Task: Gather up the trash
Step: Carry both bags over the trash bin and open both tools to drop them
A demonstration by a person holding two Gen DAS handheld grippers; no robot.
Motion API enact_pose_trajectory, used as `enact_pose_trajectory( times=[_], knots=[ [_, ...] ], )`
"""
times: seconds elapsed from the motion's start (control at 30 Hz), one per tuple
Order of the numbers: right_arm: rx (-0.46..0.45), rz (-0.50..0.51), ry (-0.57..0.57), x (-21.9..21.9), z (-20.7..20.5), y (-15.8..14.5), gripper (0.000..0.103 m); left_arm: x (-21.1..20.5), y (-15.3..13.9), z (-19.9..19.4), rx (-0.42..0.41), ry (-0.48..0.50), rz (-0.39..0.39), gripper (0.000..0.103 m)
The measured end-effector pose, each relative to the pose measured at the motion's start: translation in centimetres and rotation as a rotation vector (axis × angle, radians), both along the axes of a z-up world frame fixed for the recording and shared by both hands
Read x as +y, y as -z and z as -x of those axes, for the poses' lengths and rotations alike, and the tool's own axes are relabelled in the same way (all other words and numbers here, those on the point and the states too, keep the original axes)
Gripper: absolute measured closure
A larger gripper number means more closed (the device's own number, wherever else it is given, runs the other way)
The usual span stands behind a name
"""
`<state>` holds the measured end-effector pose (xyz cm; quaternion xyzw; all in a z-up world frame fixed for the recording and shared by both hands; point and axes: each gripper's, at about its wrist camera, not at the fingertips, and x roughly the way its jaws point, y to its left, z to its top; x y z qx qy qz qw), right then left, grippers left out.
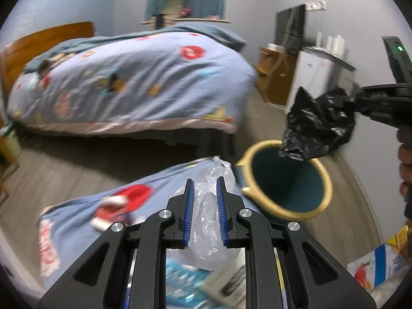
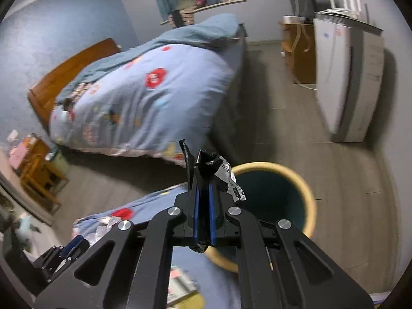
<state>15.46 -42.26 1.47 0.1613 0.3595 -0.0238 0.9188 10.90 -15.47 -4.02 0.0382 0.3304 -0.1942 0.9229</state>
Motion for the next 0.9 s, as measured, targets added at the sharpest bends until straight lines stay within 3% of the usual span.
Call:
enact_pose_trajectory(
  times=[0.13,0.43,0.9],
  knots=[
    [0.05,0.016,0.063,-3.1,-0.5,2.1,0.097,-4.9,1.1,-1.1,0.029,0.09,-0.005,0.084],
    [0.128,0.035,0.154,-5.9,-0.2,5.7,0.097,-13.4,4.6,-3.1,0.062,0.252,-0.144,0.084],
    [0.148,0.024,0.168,-6.9,-0.2,7.7,0.097,-16.5,4.6,-7.1,0.049,0.226,-0.112,0.084]
  ],
)
